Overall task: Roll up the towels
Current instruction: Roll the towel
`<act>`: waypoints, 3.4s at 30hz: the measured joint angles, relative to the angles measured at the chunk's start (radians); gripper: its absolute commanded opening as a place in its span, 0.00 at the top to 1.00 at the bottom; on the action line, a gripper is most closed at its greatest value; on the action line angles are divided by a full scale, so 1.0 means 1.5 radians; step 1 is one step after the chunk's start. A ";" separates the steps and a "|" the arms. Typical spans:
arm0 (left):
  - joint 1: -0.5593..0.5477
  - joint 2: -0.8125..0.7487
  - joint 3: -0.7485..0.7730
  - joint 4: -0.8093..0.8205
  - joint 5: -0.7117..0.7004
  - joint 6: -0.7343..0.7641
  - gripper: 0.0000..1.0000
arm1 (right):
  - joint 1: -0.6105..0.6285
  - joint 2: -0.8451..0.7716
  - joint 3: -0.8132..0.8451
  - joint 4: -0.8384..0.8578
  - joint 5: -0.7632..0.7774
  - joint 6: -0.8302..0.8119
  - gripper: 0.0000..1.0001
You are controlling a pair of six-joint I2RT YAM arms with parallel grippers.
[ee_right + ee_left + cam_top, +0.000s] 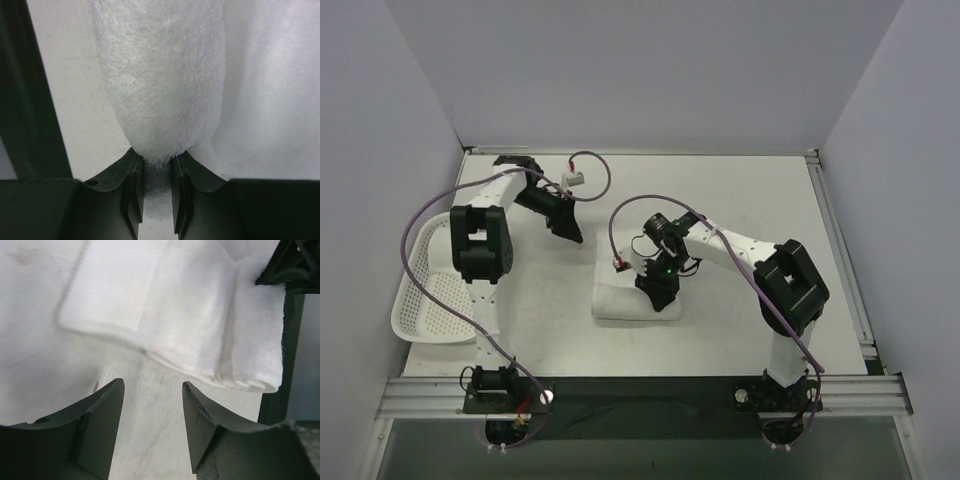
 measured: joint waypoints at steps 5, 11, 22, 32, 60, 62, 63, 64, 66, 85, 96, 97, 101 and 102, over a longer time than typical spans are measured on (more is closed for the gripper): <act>0.095 -0.100 -0.005 0.027 0.003 -0.037 0.40 | -0.018 0.060 0.057 -0.110 -0.055 0.013 1.00; 0.159 -0.336 -0.194 0.192 -0.011 -0.095 0.27 | -0.029 0.156 0.125 -0.231 -0.137 0.028 1.00; 0.112 -0.677 -0.441 0.456 -0.087 -0.238 0.03 | -0.090 0.360 0.272 -0.421 -0.241 0.039 1.00; -0.230 -0.785 -0.648 0.464 -0.234 -0.084 0.10 | -0.098 0.415 0.336 -0.475 -0.238 0.074 1.00; -0.533 -0.585 -0.759 0.693 -0.473 -0.043 0.83 | -0.125 0.438 0.419 -0.465 -0.202 0.200 0.56; -0.521 -0.564 -0.731 0.664 -0.449 -0.051 0.83 | -0.144 0.416 0.425 -0.436 -0.180 0.203 0.49; -0.512 -0.545 -0.704 0.634 -0.424 -0.054 0.83 | -0.157 0.397 0.426 -0.416 -0.170 0.204 0.48; -0.501 -0.534 -0.687 0.616 -0.409 -0.055 0.83 | -0.170 0.378 0.427 -0.397 -0.160 0.203 0.45; -0.477 -0.498 -0.637 0.556 -0.361 -0.055 0.87 | -0.203 0.326 0.427 -0.360 -0.145 0.203 0.45; -0.251 -0.007 -0.143 0.005 0.009 -0.015 0.80 | -0.248 -0.216 0.051 -0.169 -0.075 0.193 0.47; -0.210 0.109 -0.038 -0.111 0.073 -0.012 0.72 | 0.092 -0.305 -0.066 -0.007 0.194 0.166 0.27; -0.210 0.110 -0.037 -0.113 0.074 -0.011 0.71 | 0.124 -0.304 -0.084 0.028 0.223 0.154 0.23; -0.209 0.114 -0.036 -0.120 0.078 0.001 0.71 | 0.196 -0.279 -0.173 0.174 0.339 0.073 0.23; -0.208 0.115 -0.036 -0.121 0.078 0.002 0.70 | 0.200 -0.266 -0.191 0.208 0.360 0.052 0.23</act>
